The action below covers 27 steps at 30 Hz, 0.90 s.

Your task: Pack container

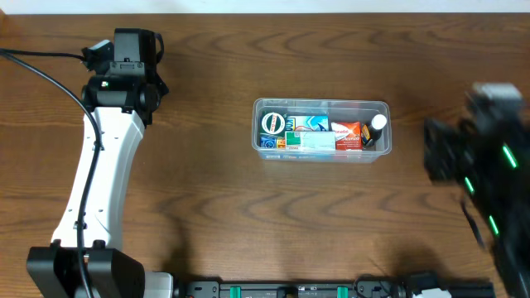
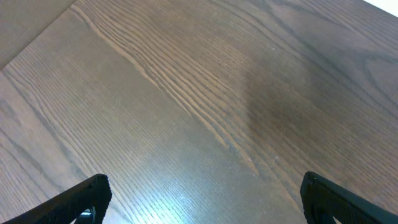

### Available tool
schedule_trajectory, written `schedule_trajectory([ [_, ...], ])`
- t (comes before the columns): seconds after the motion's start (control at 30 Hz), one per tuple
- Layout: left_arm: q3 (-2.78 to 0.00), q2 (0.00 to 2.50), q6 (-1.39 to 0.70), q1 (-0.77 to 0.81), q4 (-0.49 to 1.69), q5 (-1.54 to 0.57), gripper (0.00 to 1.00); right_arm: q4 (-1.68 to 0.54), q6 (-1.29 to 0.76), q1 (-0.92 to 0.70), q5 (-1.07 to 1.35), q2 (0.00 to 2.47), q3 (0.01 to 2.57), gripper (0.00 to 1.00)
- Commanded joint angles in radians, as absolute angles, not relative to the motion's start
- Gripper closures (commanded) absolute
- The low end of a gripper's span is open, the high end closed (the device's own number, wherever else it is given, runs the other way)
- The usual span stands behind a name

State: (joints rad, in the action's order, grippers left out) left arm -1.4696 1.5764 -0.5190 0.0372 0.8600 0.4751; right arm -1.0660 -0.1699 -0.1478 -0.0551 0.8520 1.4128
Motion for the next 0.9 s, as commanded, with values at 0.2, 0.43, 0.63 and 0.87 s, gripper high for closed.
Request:
schedule_trajectory([
  [0.2, -1.477, 1.571, -0.509, 0.034, 0.863, 0.491, 0.02, -1.197, -0.148, -0.143, -0.044, 0.485, 1.426, 0.34],
  [0.43, -1.477, 1.571, -0.509, 0.034, 0.863, 0.491, 0.02, -1.237, -0.147, -0.143, -0.044, 0.272, 1.426, 0.29],
  [0.63, -1.477, 1.571, -0.509, 0.034, 0.863, 0.491, 0.02, -1.283, -0.106, -0.144, -0.046, 0.168, 1.426, 0.23],
  [0.87, -1.477, 1.571, -0.509, 0.034, 0.863, 0.491, 0.02, -1.347, -0.093, -0.144, -0.051, 0.096, 1.426, 0.02],
])
